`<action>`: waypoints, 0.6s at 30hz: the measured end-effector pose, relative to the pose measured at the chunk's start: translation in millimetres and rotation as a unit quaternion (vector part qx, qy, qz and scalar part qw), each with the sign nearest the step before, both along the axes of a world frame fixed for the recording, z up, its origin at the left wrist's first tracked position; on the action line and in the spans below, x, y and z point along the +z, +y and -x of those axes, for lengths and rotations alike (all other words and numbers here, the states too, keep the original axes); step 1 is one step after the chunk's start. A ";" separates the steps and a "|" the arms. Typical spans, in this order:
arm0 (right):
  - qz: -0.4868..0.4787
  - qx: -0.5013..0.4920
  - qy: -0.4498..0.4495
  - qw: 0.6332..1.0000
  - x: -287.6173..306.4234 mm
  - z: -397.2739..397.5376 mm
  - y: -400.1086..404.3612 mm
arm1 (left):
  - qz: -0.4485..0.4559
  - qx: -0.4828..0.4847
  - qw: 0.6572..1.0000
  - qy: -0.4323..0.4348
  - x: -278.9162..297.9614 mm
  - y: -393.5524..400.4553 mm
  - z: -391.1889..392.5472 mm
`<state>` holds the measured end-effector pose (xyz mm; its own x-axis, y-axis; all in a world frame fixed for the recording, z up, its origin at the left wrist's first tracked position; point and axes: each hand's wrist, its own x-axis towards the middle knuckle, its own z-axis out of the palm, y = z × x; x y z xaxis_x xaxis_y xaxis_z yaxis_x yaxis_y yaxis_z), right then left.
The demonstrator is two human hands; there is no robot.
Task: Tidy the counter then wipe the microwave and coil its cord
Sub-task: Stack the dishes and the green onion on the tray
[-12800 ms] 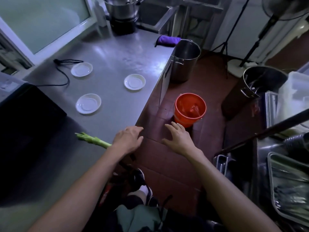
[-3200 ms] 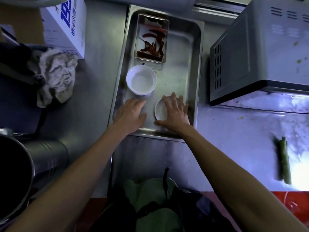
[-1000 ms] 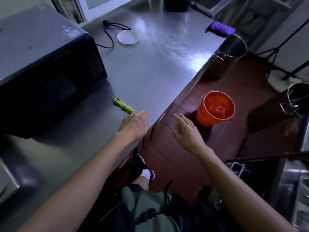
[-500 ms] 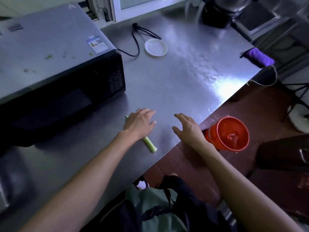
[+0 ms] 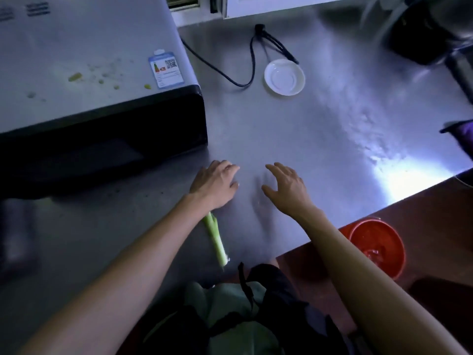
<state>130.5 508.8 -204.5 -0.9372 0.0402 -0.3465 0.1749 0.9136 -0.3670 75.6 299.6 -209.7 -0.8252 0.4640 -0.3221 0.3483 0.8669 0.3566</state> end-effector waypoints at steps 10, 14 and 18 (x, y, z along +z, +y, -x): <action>0.015 0.096 0.010 0.995 -29.3 119.1 91.2 | 0.067 0.072 0.995 -0.010 0.1 90.4 74.4; 0.015 0.115 0.017 0.993 -36.8 156.8 121.6 | 0.081 0.086 0.993 -0.010 -1.2 116.9 98.5; 0.009 0.125 0.020 0.992 -43.9 193.2 140.8 | 0.072 0.107 0.992 -0.007 -1.9 134.7 122.8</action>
<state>-62.7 649.6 -248.4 -0.9302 -0.2004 -0.3076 -0.0706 0.9200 -0.3856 -47.2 434.3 -211.6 -0.8947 0.2271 -0.3846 0.1467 0.9627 0.2272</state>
